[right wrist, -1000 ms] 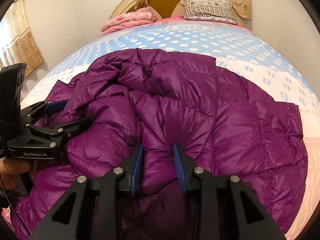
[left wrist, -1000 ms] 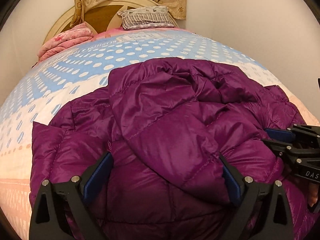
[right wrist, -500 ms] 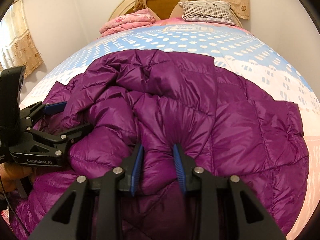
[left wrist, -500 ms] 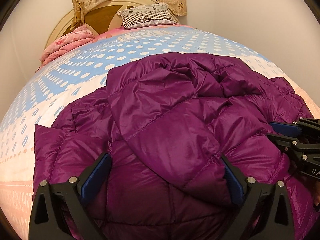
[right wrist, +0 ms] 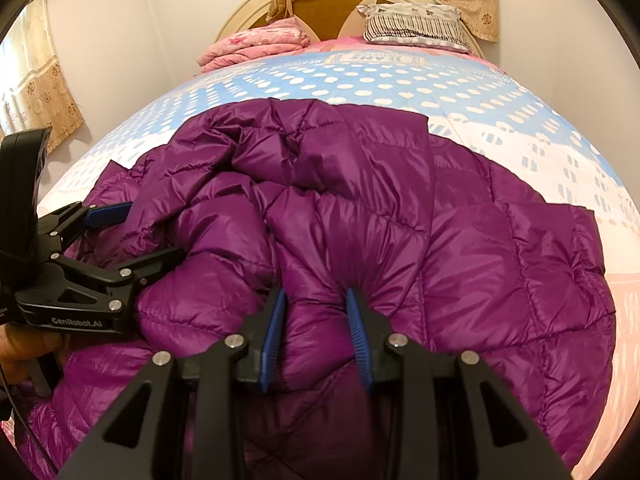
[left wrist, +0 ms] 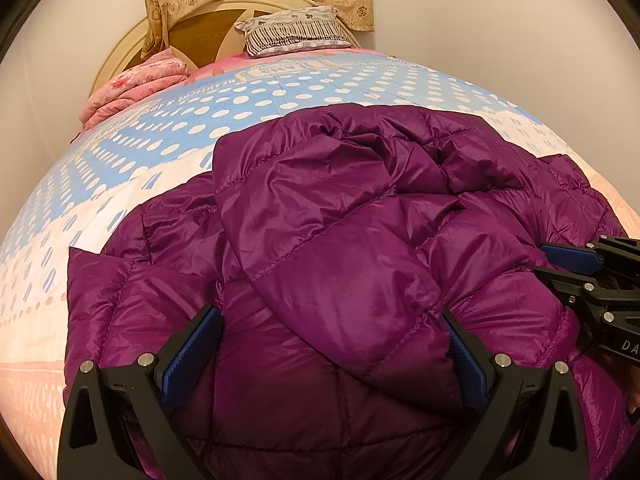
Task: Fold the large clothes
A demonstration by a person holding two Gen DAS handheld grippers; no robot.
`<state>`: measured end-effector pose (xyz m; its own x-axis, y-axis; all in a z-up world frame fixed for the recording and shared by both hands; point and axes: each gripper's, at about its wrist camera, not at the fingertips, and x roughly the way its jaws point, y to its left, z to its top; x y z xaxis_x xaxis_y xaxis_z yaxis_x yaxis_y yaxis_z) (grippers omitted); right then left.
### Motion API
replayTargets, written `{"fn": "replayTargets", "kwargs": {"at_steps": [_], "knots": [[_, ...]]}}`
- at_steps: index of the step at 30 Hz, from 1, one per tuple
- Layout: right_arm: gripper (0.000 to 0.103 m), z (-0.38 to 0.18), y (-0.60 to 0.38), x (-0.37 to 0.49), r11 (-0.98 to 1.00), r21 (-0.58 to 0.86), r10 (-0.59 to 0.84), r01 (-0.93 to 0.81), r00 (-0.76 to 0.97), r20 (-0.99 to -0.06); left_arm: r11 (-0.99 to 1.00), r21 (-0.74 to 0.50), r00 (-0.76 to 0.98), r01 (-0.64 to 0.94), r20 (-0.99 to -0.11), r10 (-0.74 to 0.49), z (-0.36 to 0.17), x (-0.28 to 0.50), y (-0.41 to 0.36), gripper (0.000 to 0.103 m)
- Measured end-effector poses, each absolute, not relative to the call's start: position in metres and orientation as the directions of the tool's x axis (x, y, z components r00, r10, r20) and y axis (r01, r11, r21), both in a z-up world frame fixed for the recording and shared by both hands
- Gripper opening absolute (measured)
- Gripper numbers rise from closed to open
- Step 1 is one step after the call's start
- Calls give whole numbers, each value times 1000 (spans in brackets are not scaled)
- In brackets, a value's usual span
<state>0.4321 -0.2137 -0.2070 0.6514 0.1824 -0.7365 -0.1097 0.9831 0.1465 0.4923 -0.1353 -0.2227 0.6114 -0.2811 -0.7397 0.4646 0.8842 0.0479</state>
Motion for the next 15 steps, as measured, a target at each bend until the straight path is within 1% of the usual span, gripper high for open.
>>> {"fn": "replayTargets", "kwargs": {"at_steps": [8,13,14,15], "knots": [[35,-207,-213,432,984,140,177,-109,652,-737,884,44,608,465,-742,-283,-224,493,-135,102],[35,-206,-216,434,985,133,173,-112,642,-747,882,11,582,470,-755,-301,-223,497,-131,102],[36,-204,-215,434,985,129,172,-114,637,-752,887,5,580,462,-758,-298,-219,497,-128,102],[42,-197,-218,430,987,110,159,-116,632,-758,898,14,598,440,-750,-282,-211,494,-124,102]]}}
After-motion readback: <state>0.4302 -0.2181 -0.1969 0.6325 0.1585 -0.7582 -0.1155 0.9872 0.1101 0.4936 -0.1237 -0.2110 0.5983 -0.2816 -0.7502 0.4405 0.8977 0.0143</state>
